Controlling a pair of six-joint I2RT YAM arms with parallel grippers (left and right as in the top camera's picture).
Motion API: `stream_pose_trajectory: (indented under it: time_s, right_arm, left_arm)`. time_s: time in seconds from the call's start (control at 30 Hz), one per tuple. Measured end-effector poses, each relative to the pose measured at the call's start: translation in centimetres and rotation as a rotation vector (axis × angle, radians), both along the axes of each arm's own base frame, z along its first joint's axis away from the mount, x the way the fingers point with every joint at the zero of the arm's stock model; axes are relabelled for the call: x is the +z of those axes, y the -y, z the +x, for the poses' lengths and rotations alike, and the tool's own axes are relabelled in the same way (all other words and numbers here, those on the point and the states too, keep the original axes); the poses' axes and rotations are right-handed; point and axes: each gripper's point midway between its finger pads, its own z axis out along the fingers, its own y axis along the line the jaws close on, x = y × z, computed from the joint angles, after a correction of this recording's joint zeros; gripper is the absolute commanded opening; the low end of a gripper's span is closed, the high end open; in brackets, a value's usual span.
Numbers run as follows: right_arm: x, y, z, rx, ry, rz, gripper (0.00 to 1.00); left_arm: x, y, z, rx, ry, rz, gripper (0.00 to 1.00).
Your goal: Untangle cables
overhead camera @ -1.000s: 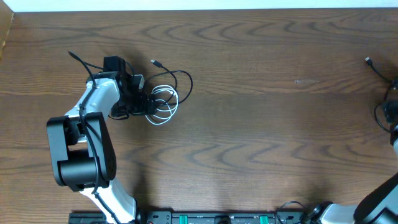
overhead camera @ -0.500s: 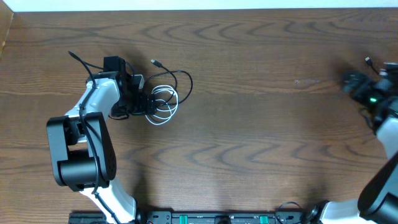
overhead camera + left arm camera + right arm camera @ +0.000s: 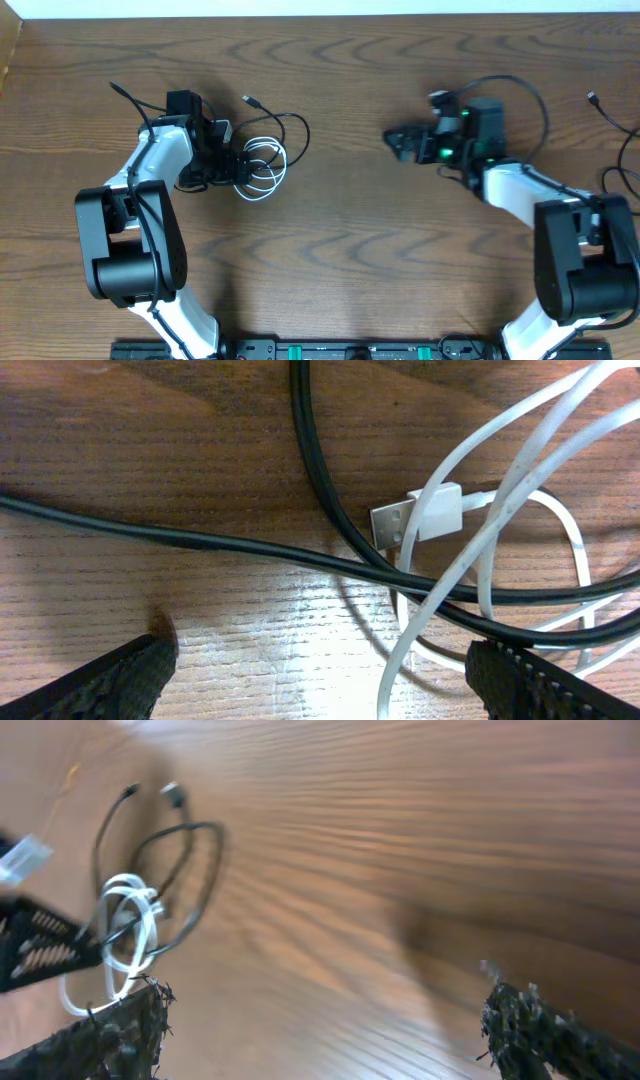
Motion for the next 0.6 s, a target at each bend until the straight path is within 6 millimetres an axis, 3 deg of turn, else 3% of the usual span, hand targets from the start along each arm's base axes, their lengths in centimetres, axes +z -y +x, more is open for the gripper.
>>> stream_pose_trajectory:
  time_s: [0.17, 0.3, 0.4, 0.6]
  right_arm:
    - [0.4, -6.2, -2.8, 0.150, 0.020, 0.007, 0.99]
    - [-0.3, -9.6, -5.4, 0.228, 0.000, -0.021, 0.99]
    - [-0.6, -11.0, -6.2, 0.240, 0.013, -0.052, 0.99]
    - [-0.8, -10.6, -5.6, 0.201, 0.027, -0.086, 0.99]
  left_arm:
    - [0.0, 0.0, 0.0, 0.000, 0.000, 0.000, 0.98]
    - [0.0, 0.0, 0.0, 0.000, 0.000, 0.000, 0.98]
    - [0.0, 0.0, 0.0, 0.000, 0.000, 0.000, 0.98]
    - [0.0, 0.0, 0.0, 0.000, 0.000, 0.000, 0.98]
